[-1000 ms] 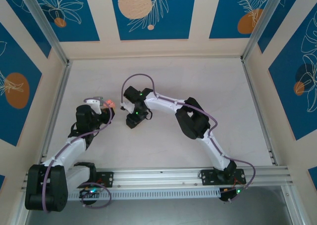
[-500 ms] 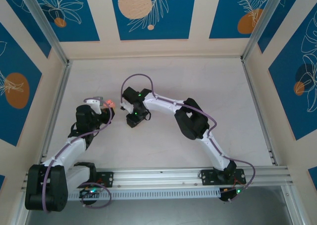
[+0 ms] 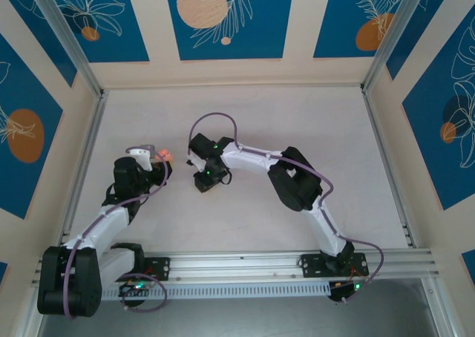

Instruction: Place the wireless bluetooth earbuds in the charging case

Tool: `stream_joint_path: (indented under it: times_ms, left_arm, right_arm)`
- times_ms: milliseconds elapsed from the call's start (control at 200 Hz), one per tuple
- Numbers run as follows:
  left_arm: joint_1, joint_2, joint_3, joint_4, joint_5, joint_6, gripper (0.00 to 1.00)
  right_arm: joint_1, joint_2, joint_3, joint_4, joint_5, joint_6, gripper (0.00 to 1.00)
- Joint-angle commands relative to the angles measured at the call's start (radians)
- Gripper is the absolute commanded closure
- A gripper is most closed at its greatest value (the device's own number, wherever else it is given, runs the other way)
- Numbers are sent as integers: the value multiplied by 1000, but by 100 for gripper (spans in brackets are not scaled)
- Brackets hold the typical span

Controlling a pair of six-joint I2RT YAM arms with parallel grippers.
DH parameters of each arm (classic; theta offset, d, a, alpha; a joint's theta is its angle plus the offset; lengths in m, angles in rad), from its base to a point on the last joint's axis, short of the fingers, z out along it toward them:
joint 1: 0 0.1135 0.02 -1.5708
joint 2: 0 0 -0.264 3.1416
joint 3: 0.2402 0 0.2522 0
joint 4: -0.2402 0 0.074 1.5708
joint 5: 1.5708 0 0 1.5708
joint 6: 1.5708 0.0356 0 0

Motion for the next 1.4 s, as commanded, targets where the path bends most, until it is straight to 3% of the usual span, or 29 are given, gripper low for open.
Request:
stream_joint_path:
  times_ms: [0, 185, 385, 765, 945, 1395]
  left_arm:
    - [10, 13, 0, 37, 44, 11, 100]
    - [-27, 6, -31, 158, 76, 31, 100]
    - [-139, 37, -54, 331, 84, 105, 100]
    - [-324, 247, -17, 623, 86, 155, 100]
    - [-398, 356, 44, 694, 83, 111, 100]
    - [-477, 520, 133, 892, 97, 26, 100]
  right_arm:
    - [-26, -93, -80, 94, -48, 72, 75]
    - [-74, -224, -255, 274, -74, 164, 75]
    - [-129, -397, -438, 468, -65, 243, 75]
    - [-213, -697, -723, 814, -18, 319, 75]
    - [-219, -764, -772, 927, -8, 285, 75]
    - [-196, -796, -821, 1103, -19, 223, 75]
